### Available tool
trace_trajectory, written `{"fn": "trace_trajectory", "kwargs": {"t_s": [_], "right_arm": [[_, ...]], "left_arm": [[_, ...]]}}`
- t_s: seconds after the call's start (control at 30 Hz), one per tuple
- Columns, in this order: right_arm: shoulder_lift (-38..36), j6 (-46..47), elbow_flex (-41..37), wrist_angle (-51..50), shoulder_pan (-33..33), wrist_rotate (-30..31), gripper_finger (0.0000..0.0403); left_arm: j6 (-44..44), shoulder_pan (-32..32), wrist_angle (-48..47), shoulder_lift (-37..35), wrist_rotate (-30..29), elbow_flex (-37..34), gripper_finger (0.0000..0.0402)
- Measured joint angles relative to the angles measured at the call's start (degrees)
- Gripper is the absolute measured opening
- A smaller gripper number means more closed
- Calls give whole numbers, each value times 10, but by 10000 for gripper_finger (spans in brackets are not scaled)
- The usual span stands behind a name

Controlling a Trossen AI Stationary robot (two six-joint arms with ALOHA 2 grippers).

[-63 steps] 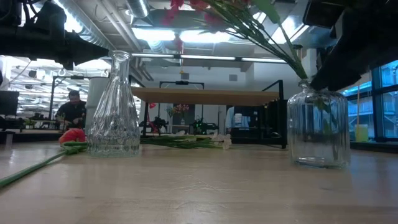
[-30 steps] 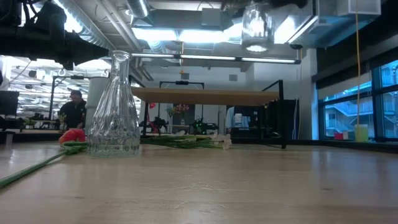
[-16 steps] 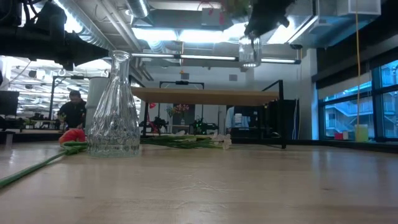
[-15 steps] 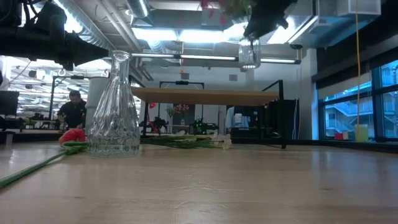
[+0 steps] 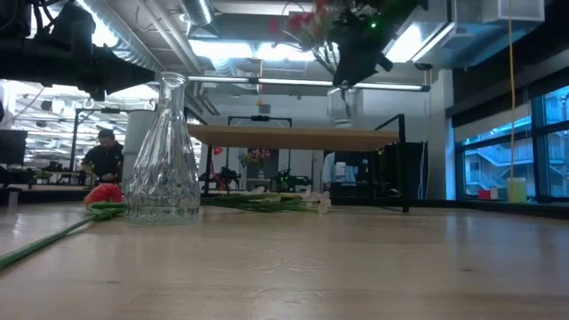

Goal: Pick and place flowers into a vace then onto a shelf
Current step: Put the right transparent vase on the shelf

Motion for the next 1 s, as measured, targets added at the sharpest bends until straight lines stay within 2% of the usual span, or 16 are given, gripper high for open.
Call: {"fn": "trace_trajectory", "kwargs": {"t_s": [0.4,1.0], "right_arm": [[37,32,0,18,-18,-15,159],[34,46,-30,45,-25,-12,159]], "left_arm": [[0,0,-2,0,0,0,4],[0,0,-2,0,0,0,4]]}}
